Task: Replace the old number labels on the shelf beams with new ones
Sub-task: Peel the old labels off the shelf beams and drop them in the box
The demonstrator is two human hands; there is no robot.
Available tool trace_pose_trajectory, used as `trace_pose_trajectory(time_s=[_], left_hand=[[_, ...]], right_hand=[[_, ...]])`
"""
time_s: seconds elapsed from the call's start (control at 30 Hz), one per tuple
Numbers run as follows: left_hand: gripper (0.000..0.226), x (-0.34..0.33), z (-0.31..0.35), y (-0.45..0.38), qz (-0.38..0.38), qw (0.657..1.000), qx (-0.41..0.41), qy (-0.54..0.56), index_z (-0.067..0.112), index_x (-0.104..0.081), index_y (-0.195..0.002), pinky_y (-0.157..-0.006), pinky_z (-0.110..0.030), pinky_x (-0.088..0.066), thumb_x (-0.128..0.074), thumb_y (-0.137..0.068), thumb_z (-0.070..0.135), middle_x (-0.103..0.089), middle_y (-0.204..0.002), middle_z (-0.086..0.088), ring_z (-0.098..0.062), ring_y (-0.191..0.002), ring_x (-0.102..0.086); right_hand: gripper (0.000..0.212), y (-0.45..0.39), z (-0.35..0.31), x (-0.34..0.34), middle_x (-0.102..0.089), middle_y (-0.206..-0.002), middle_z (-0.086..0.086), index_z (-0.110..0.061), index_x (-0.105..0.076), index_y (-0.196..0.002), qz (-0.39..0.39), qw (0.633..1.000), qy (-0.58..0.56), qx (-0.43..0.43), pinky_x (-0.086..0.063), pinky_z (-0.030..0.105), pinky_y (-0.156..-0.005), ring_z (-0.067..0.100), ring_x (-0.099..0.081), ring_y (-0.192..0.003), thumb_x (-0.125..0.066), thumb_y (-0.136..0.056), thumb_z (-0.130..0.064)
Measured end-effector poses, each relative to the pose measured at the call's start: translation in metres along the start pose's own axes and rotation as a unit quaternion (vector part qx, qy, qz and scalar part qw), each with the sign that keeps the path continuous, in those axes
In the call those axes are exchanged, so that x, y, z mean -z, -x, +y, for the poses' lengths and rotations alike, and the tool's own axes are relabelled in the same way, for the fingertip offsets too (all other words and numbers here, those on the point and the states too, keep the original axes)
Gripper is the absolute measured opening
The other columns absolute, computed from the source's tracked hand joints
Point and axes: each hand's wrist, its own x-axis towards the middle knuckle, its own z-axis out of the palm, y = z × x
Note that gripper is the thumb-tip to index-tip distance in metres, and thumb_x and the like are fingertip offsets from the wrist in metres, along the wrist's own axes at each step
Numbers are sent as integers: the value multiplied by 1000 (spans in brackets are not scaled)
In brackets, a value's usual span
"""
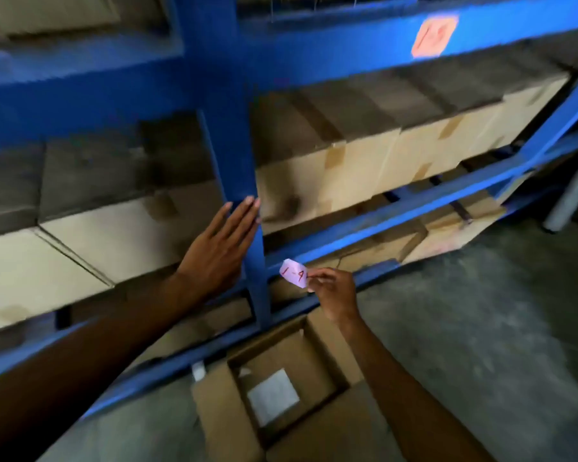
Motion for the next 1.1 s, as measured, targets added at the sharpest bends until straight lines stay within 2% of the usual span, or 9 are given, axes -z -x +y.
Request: trace_pose_trajectory(time_s=[0.1,0.2,0.27,0.4,0.53,0.7,0.87,1.0,1.1], left_hand=[[97,-8,11,-4,-25,999,9,-27,4,-7,-148,-116,-52,3,-56,-73,43,6,-155,-25,-40,-143,7],[96,-10,14,-5,-31,998,15,-45,8,-3,-148,-115,-53,5,-56,-75,41,17,-151,-28,-41,-141,15],[95,-10,15,-5,-29,998,11,-54,9,-1,-149,-115,-54,4,-54,-77,41,20,-150,-28,-41,-140,16],[93,-12,20,-6,-32,999,13,-41,11,4,-148,-114,-54,2,-51,-79,40,19,-150,-28,-41,-141,13],[91,-10,25,-8,-28,999,15,-20,13,-6,-148,-115,-54,0,-54,-78,44,20,-150,-28,-42,-142,9],[82,-7,29,-10,-13,1000,27,-1,14,-15,-146,-116,-53,-2,-53,-79,41,23,-147,-29,-42,-143,5],[77,3,31,-10,-26,999,42,15,14,-31,-141,-116,-52,-4,-54,-77,50,21,-148,-29,-42,-143,6],[70,13,28,-7,-49,995,24,78,12,-39,-137,-115,-52,2,-55,-79,50,11,-154,-26,-39,-143,10],[69,23,24,0,-96,984,10,150,12,-29,-143,-115,-49,8,-50,-86,44,14,-154,-25,-36,-143,15]], right_hand=[[9,-2,46,-4,-67,-53,15,2,-71,-64,-2,997,59,-53,-45,26,-58,11,-60,-57,-65,-67,9],[26,-1,94,-3,-69,-65,15,-22,-66,-50,-16,988,106,-114,-52,37,-66,25,-66,-69,-71,-67,-2],[27,1,110,-3,-71,-78,14,-28,-63,-56,-48,975,129,-173,-55,38,-76,26,-67,-77,-69,-74,-9],[10,9,127,-7,-72,-90,17,-5,-72,-82,-68,961,160,-217,-56,40,-82,31,-67,-87,-68,-77,-12],[27,10,133,-10,-68,-81,9,-4,-72,-82,-84,946,211,-232,-50,28,-75,25,-65,-83,-77,-71,-28],[18,17,139,-8,-72,-90,18,0,-72,-81,-118,939,241,-215,-55,39,-82,30,-66,-87,-66,-78,-16],[10,19,127,7,-65,-66,4,-4,-67,-75,-98,942,241,-213,-43,13,-48,15,-60,-58,-60,-80,-10],[10,23,121,16,-72,-85,12,-5,-71,-82,-68,958,222,-171,-49,25,-65,21,-64,-78,-65,-78,-12],[6,24,111,20,-72,-85,9,-9,-71,-81,-50,967,201,-150,-54,33,-77,22,-65,-81,-67,-79,-13]])
